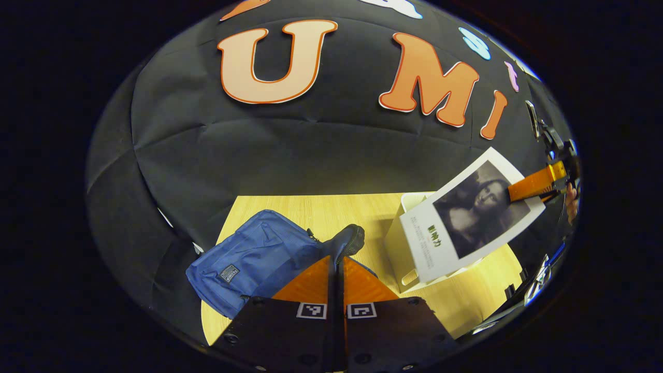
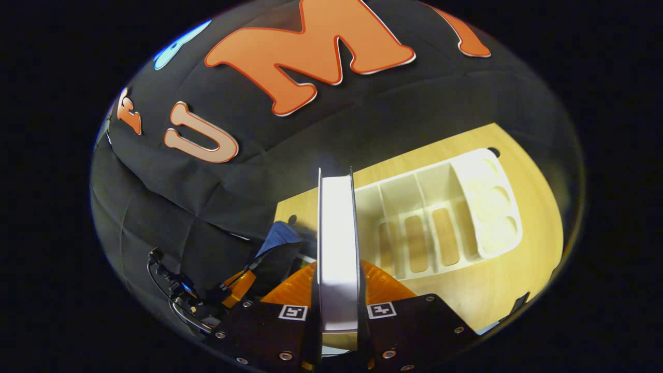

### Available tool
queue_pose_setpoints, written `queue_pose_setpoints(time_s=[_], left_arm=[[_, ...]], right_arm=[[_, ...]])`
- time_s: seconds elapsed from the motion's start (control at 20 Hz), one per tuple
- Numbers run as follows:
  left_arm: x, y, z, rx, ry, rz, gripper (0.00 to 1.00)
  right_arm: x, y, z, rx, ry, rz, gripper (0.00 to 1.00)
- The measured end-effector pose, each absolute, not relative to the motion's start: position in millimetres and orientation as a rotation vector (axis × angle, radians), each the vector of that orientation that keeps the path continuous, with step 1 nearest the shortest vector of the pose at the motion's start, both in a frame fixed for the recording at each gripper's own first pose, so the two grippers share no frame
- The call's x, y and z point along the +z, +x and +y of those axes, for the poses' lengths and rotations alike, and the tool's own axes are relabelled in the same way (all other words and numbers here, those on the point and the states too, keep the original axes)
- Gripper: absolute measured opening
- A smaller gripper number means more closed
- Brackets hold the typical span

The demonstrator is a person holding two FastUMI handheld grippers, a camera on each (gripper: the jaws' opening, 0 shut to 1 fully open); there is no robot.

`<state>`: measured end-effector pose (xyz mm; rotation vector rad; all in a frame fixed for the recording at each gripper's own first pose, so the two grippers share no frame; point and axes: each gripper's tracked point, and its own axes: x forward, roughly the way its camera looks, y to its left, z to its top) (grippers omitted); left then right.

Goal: Open the schoolbag, grab two books from the bookshelf and put them into the schoolbag.

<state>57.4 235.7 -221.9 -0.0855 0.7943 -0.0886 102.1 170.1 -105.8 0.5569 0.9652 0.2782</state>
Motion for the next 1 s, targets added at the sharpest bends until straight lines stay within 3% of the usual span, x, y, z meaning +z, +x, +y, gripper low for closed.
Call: queue_pose_setpoints(time_s=[0.6, 1.0], left_arm=[[-215.6, 59.8, 243.9, -0.082, -0.140, 0.813, 0.00], [-212.5, 60.4, 245.1, -0.093, -0.121, 0.817, 0.00]], right_arm=[[-151.3, 79.1, 247.1, 0.349, 0.735, 0.983, 0.27], [-193.3, 71.4, 292.1, 0.275, 0.758, 0.967, 0.26]])
